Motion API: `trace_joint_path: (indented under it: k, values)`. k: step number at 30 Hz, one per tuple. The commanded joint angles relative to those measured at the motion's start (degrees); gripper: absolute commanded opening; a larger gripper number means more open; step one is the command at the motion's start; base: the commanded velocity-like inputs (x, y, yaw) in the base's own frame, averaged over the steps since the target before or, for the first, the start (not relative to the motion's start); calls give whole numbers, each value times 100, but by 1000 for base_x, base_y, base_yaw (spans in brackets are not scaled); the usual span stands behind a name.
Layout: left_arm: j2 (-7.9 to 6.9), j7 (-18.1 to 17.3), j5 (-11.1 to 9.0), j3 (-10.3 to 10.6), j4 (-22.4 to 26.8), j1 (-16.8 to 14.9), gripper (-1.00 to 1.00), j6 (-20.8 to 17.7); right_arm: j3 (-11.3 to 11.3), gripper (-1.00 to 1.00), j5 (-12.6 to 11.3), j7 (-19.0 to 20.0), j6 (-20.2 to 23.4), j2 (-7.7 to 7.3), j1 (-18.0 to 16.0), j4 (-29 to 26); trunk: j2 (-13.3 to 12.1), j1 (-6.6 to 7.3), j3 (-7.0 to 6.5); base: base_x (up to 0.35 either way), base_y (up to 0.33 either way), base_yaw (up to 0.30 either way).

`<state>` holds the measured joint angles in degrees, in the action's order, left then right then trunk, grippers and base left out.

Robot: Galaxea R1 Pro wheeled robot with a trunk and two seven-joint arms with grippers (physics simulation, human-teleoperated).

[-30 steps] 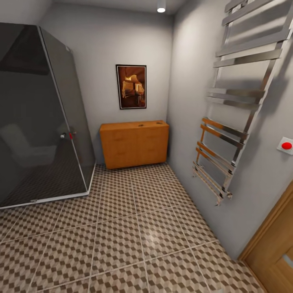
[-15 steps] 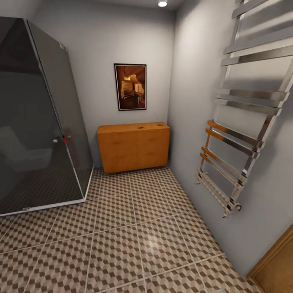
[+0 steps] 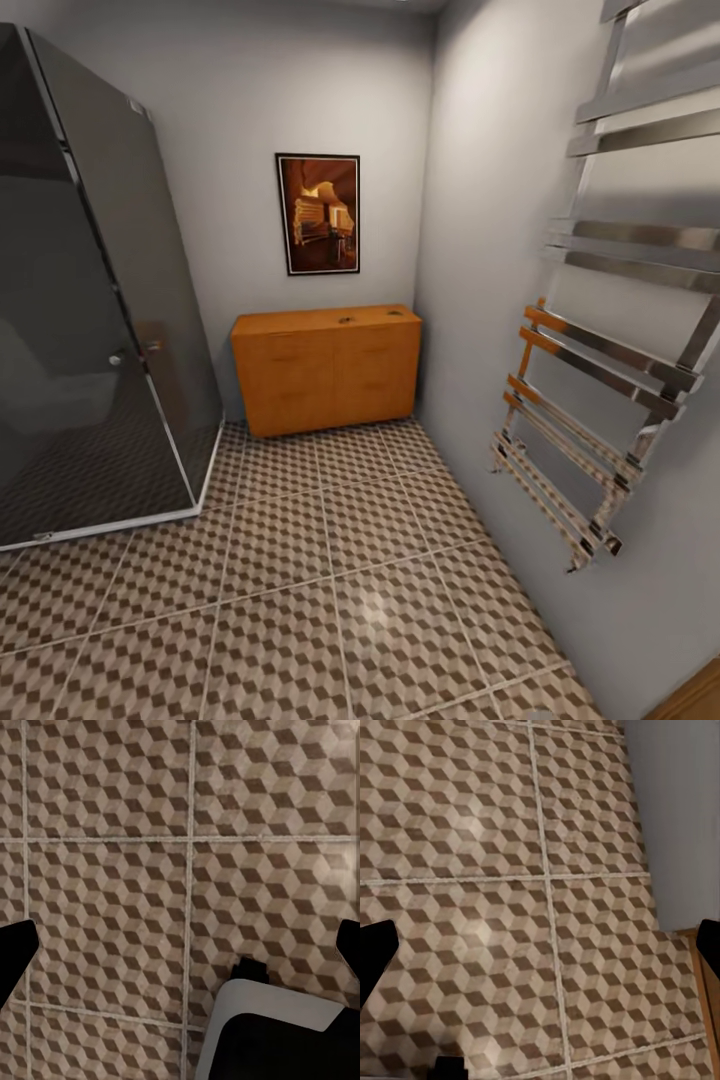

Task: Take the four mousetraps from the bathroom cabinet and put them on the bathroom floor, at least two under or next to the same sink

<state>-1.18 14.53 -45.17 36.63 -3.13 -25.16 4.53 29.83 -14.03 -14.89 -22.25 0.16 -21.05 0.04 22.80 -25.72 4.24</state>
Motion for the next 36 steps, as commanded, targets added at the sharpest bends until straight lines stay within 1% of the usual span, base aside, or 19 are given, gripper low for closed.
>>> trace_joint_path:
  k: [1, 36]
  values:
    - [3, 0, -36, 37, -12, -6, 100, 20, 49, 100, -48, -14, -16, 2, -5, 4, 11, -7, 12, 337, 0, 0]
    - [3, -2, -36, 37, -12, -6, 100, 20, 49, 100, -48, -12, -16, -23, 30, 4, 11, -7, 12, 337, 0, 0]
